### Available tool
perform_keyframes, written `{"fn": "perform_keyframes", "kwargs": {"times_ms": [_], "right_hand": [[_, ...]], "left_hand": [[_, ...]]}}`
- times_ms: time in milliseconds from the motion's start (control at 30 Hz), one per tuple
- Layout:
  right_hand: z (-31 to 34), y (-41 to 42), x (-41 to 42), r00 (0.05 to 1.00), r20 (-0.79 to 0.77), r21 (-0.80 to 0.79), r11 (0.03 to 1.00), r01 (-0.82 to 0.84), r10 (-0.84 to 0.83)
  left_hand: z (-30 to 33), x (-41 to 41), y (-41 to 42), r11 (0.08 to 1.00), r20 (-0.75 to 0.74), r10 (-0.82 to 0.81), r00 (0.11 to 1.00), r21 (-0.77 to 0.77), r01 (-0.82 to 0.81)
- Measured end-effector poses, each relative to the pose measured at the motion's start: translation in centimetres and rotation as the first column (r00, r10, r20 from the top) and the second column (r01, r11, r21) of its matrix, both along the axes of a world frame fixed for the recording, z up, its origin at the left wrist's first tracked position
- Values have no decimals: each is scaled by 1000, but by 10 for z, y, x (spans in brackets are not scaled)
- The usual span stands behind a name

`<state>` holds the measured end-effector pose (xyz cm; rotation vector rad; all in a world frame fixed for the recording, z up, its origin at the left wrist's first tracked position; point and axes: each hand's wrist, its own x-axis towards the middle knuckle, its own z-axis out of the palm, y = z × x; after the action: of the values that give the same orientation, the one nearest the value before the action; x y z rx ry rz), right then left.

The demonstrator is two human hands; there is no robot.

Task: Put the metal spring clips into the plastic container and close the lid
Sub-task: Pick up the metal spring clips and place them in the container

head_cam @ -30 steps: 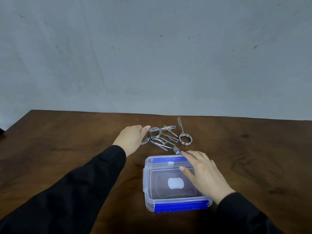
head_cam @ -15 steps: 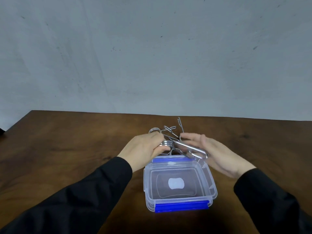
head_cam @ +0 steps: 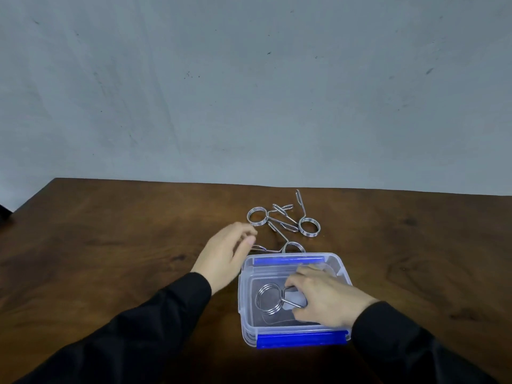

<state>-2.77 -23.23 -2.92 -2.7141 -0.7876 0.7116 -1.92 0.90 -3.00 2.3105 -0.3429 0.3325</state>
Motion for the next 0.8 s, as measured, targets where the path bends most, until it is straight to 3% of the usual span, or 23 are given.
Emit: {"fn": "perform_keyframes", "kwargs": {"times_ms": [67, 133, 200, 333, 467, 667, 800], "right_hand": [[-6, 4, 3, 999, 30, -6, 1000, -12, 12], [-9, 7, 6, 998, 55, -4, 999, -35, 35], [-11, 9, 8, 998, 43, 14, 999, -38, 37], [-12, 9, 8, 998, 46, 38, 998, -47, 45], [-8, 4, 11, 999, 23, 72, 997, -24, 22], [-8, 0, 9, 998, 60, 85, 996, -28, 23], [-6, -3, 5, 990, 125, 207, 978, 37, -64]], "left_hand": [[3, 19, -5, 995, -78, 40, 996, -90, -47], [-3, 44, -9, 997, -202, -37, 979, 61, 50], [-13, 66, -14, 935, -301, -126, 945, 282, 215], [-19, 99, -29, 726, -336, -231, 913, 565, 392], [-19, 114, -41, 445, -289, -295, 911, 802, 398], [-22, 117, -49, 435, -122, -414, 902, 844, 314], [-24, 113, -46, 465, -53, -480, 876, 831, 305]]}}
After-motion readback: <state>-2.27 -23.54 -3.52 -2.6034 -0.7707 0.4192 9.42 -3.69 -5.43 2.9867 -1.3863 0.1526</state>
